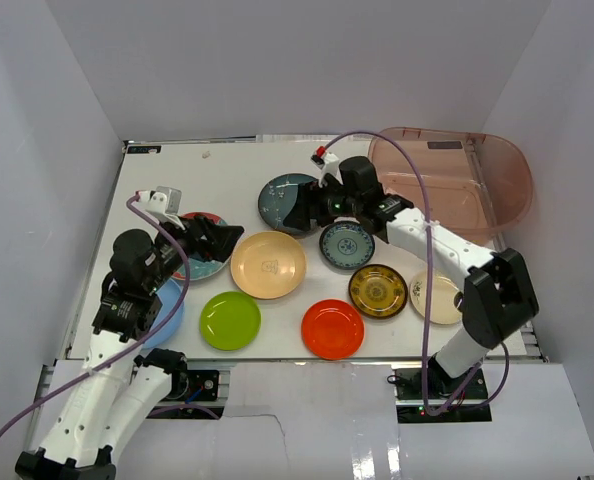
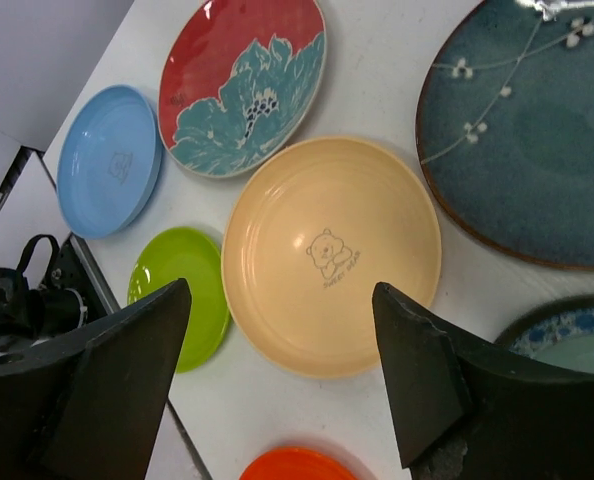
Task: Place the plates into the plastic bin on the countertop
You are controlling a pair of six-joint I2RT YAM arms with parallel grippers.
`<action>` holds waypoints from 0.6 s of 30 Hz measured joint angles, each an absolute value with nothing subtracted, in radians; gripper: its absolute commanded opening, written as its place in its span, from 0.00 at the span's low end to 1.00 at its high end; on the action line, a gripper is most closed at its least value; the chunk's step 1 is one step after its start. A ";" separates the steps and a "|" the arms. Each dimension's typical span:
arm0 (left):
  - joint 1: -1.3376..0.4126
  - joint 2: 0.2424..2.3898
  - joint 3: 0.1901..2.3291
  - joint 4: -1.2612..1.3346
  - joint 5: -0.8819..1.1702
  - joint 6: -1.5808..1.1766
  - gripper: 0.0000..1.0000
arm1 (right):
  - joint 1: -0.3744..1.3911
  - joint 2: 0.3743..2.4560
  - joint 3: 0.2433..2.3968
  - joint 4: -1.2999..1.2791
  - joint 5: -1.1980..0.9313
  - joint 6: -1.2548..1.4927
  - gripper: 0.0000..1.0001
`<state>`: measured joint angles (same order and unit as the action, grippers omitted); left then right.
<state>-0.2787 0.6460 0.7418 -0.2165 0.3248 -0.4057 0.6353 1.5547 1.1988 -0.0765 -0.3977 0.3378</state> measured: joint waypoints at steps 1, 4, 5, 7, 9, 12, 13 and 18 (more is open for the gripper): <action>-0.282 0.643 0.758 -0.228 0.307 -0.403 0.98 | 0.636 1.591 1.228 -0.072 -0.400 0.339 0.76; -0.296 0.630 0.790 -0.266 0.247 -0.401 0.98 | 0.645 1.708 1.332 -0.067 -0.411 0.347 0.73; -0.301 0.625 0.791 -0.275 0.229 -0.403 0.98 | 0.650 1.751 1.368 -0.064 -0.411 0.352 0.72; -0.311 0.615 0.790 -0.301 0.196 -0.410 0.98 | 0.664 1.821 1.433 -0.060 -0.411 0.360 0.67; -0.323 0.604 0.777 -0.319 0.159 -0.413 0.98 | 0.683 1.898 1.509 -0.057 -0.409 0.368 0.63; -0.345 0.594 0.759 -0.370 0.056 -0.417 0.98 | 0.721 2.001 1.618 -0.062 -0.383 0.379 0.63; -0.352 0.594 0.759 -0.386 0.020 -0.417 0.98 | 0.736 2.033 1.654 -0.065 -0.368 0.382 0.63; -0.381 0.587 0.759 -0.428 -0.179 -0.415 0.98 | 0.788 2.151 1.769 -0.079 -0.301 0.400 0.63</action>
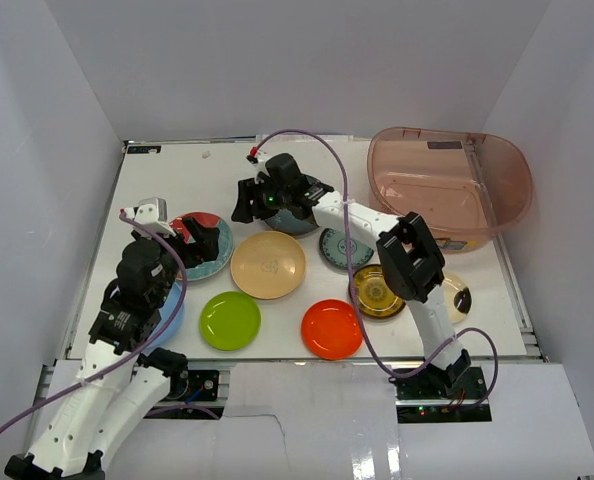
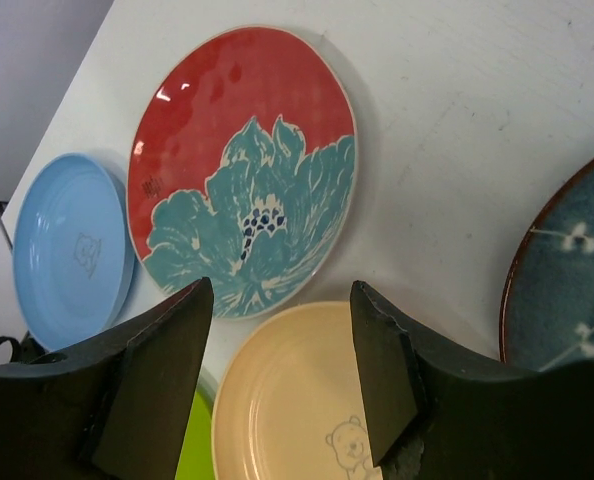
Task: Place the plates into the plastic bin on the countertop
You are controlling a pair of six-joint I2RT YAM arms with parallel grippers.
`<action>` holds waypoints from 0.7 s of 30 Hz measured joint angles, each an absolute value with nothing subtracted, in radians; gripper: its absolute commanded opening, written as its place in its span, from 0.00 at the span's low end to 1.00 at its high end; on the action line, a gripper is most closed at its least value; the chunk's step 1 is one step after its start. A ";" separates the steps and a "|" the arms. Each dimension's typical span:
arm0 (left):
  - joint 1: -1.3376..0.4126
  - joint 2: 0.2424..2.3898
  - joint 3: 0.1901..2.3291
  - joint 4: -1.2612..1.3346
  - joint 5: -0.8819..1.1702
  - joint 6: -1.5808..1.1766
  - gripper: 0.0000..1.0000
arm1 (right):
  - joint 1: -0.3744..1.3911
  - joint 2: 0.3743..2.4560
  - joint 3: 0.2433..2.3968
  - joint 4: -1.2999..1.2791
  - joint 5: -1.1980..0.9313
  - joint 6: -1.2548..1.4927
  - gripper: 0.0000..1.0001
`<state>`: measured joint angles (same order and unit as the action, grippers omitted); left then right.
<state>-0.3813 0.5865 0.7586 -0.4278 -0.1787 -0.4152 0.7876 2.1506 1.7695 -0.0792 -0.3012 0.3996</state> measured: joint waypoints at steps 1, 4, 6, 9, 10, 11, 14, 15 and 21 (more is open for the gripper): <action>-0.385 0.580 0.756 -0.428 -0.204 -0.416 0.98 | 0.794 2.171 1.789 -0.081 -0.291 0.403 0.64; -0.393 0.540 0.722 -0.412 -0.264 -0.417 0.97 | 0.801 2.258 1.895 -0.113 -0.278 0.412 0.64; -0.397 0.519 0.699 -0.405 -0.282 -0.417 0.97 | 0.804 2.327 1.983 -0.129 -0.274 0.414 0.64; -0.404 0.514 0.682 -0.388 -0.286 -0.417 0.96 | 0.807 2.410 2.062 -0.130 -0.272 0.431 0.64; -0.407 0.514 0.678 -0.384 -0.282 -0.417 0.96 | 0.807 2.427 2.067 -0.130 -0.272 0.439 0.64; -0.411 0.514 0.676 -0.381 -0.277 -0.417 0.96 | 0.807 2.445 2.070 -0.128 -0.273 0.447 0.63; -0.425 0.514 0.670 -0.366 -0.264 -0.416 0.96 | 0.807 2.503 2.085 -0.125 -0.275 0.474 0.58; -0.430 0.514 0.668 -0.362 -0.260 -0.415 0.96 | 0.807 2.528 2.098 -0.125 -0.280 0.486 0.57; -0.445 0.516 0.666 -0.352 -0.239 -0.408 0.96 | 0.815 2.576 2.125 -0.080 -0.323 0.541 0.52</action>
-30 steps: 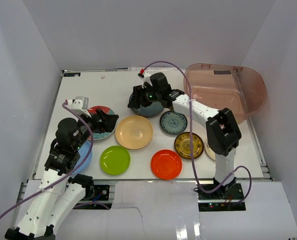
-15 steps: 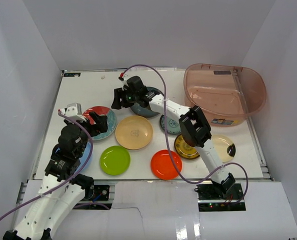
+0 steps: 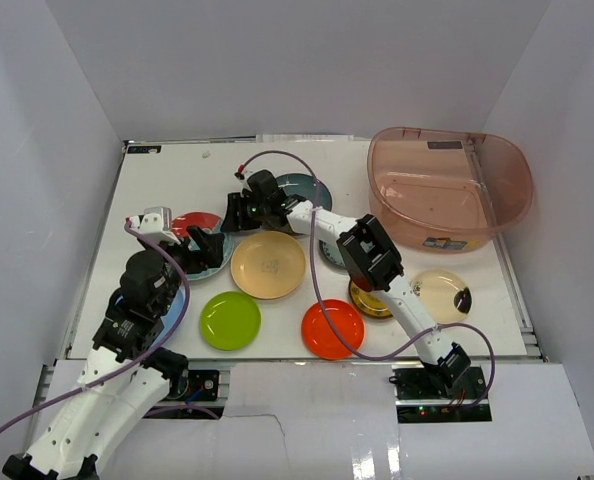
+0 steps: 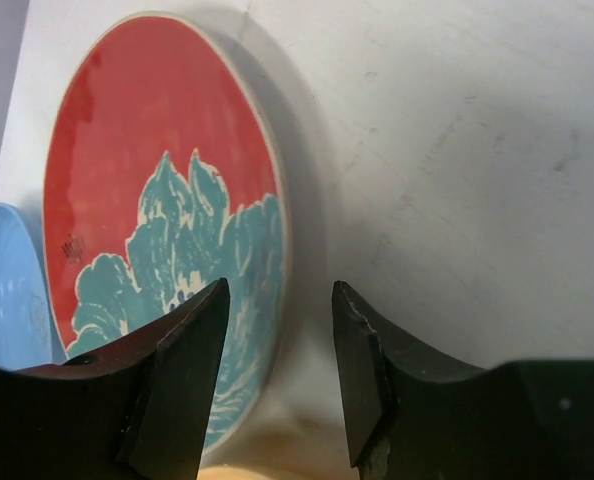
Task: Place the plates into the plastic bin on the countertop
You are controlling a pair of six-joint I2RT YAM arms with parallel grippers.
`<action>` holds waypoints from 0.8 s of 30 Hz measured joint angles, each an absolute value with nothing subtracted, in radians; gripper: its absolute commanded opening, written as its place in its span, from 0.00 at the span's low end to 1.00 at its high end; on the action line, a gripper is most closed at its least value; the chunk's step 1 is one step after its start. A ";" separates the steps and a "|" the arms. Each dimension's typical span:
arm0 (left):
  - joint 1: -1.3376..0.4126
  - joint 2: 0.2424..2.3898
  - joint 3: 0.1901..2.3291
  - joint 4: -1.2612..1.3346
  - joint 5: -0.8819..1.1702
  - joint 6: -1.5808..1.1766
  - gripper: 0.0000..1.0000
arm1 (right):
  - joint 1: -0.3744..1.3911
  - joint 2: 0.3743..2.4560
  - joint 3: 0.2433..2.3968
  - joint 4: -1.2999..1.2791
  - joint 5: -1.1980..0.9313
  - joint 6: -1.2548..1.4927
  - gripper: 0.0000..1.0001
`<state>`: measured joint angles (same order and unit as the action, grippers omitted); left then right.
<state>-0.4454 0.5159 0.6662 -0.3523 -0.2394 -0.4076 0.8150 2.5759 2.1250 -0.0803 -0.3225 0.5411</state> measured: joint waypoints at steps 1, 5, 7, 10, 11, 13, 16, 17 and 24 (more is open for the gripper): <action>-0.446 0.516 0.666 -0.350 -0.239 -0.407 0.96 | 0.819 2.581 2.125 -0.069 -0.331 0.551 0.50; -0.447 0.516 0.666 -0.339 -0.232 -0.405 0.96 | 0.835 2.593 2.109 -0.004 -0.368 0.604 0.45; -0.447 0.516 0.666 -0.335 -0.229 -0.404 0.96 | 0.840 2.593 2.091 0.029 -0.377 0.631 0.41; -0.447 0.515 0.666 -0.335 -0.228 -0.403 0.96 | 0.841 2.597 2.060 0.083 -0.403 0.678 0.21; -0.447 0.515 0.665 -0.334 -0.228 -0.403 0.96 | 0.840 2.602 2.057 0.093 -0.408 0.691 0.16; -0.448 0.515 0.665 -0.334 -0.228 -0.401 0.96 | 0.838 2.612 2.056 0.121 -0.429 0.748 0.08; -0.448 0.515 0.665 -0.334 -0.228 -0.400 0.96 | 0.836 2.611 2.056 0.169 -0.448 0.809 0.08; -0.448 0.516 0.665 -0.334 -0.228 -0.400 0.96 | 0.836 2.611 2.057 0.184 -0.449 0.819 0.08; -0.448 0.516 0.665 -0.332 -0.228 -0.401 0.96 | 0.823 2.602 2.056 0.208 -0.443 0.865 0.08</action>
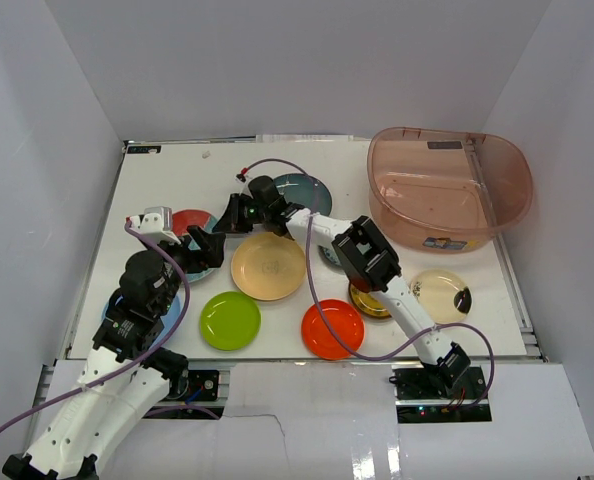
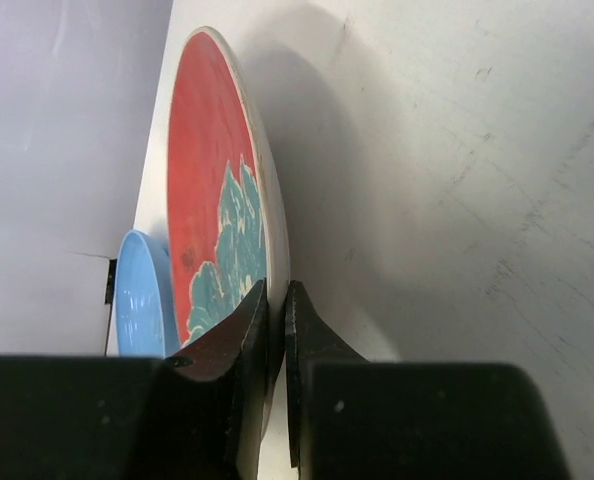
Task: Place the plates into the plastic bin on the countertop
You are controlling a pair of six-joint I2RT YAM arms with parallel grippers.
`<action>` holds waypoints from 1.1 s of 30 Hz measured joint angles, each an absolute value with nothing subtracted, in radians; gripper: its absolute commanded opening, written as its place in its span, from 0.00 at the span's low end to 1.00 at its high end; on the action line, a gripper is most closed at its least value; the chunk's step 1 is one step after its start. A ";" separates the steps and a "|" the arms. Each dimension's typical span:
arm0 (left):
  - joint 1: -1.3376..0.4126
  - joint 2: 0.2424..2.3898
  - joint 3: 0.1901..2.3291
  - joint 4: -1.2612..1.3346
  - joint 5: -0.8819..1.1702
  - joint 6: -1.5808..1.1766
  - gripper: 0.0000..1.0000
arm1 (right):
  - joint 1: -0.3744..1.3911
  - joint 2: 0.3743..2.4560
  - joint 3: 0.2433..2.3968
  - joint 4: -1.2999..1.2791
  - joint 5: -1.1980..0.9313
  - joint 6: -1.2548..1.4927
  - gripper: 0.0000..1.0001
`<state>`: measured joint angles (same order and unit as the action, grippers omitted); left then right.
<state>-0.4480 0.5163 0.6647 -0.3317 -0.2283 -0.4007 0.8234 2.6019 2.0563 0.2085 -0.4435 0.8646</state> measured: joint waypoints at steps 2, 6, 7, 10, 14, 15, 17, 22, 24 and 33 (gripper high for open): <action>-0.448 0.516 0.665 -0.332 -0.220 -0.405 0.96 | 0.812 2.572 2.035 0.208 -0.433 0.862 0.08; -0.448 0.530 0.687 -0.332 -0.178 -0.429 0.96 | 0.757 2.392 1.871 0.206 -0.402 0.853 0.08; -0.448 0.536 0.696 -0.331 -0.165 -0.437 0.96 | 0.735 2.331 1.820 0.209 -0.400 0.848 0.08; -0.448 0.559 0.719 -0.316 -0.113 -0.471 0.96 | 0.637 2.093 1.662 0.213 -0.398 0.828 0.08; -0.448 0.594 0.722 -0.284 -0.044 -0.516 0.95 | 0.439 1.781 1.490 0.270 -0.413 0.822 0.08; -0.448 0.609 0.722 -0.271 -0.024 -0.526 0.95 | 0.374 1.706 1.446 0.293 -0.417 0.823 0.08; -0.448 0.651 0.722 -0.246 0.013 -0.548 0.95 | 0.234 1.575 1.360 0.334 -0.422 0.828 0.08; -0.448 0.814 0.722 -0.180 0.101 -0.589 0.94 | -0.120 1.358 1.176 0.310 -0.408 0.807 0.08; -0.448 0.883 0.723 -0.162 0.121 -0.600 0.93 | -0.211 1.322 1.127 0.253 -0.378 0.773 0.08; -0.436 1.261 0.904 -0.064 0.210 -0.656 0.91 | -0.320 1.322 1.016 -0.028 -0.218 0.564 0.08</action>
